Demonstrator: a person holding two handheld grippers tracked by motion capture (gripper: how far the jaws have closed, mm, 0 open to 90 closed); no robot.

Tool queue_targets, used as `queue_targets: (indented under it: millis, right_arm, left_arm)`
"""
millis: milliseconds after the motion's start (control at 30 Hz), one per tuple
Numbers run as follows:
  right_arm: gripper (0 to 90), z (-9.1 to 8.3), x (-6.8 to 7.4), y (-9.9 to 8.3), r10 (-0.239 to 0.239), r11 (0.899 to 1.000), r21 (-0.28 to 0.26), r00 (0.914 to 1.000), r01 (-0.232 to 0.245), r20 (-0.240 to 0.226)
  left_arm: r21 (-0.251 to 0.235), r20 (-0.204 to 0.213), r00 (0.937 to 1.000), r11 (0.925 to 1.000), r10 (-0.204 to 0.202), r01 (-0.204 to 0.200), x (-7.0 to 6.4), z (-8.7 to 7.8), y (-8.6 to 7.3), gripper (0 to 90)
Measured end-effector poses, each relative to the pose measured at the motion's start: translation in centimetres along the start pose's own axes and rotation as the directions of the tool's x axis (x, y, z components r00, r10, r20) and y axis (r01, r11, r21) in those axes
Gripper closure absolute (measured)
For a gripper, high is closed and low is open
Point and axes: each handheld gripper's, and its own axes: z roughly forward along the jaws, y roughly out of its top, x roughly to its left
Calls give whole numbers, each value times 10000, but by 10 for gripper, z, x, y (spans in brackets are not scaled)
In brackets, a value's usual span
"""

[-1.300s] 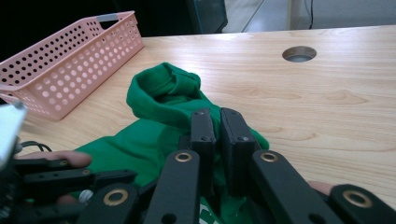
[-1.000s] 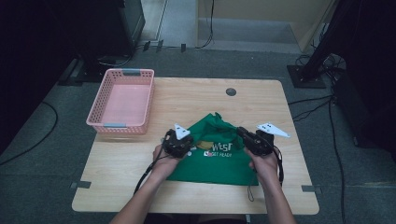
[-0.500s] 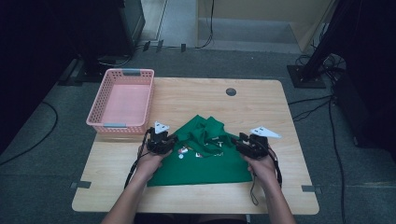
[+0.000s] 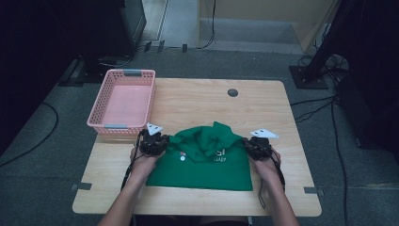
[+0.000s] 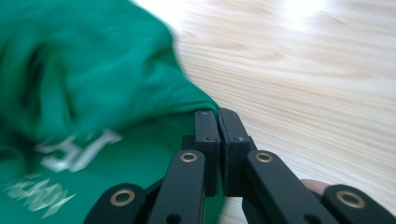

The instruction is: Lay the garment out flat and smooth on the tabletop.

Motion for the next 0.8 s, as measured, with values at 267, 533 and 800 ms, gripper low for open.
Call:
queue_targets:
  millis: [267, 533, 800]
  right_arm:
    - [704, -2, -11, -5, 330, 9993, -165, 9989, -324, 336]
    - [623, -17, -10, 1, 584, 9930, -1036, 9983, -572, 87]
    - [502, -14, 25, 6, -174, 9903, -1382, 9987, 107, -474]
  left_arm:
    - [-1206, -1654, 9847, 9921, -547, 348, -11, -20, -8, 419]
    - [-2145, 78, 9865, 9638, 1636, -1582, -85, -42, -26, 403]
    - [-737, 1071, 9337, 9393, 3416, -3351, -133, -4, -40, 508]
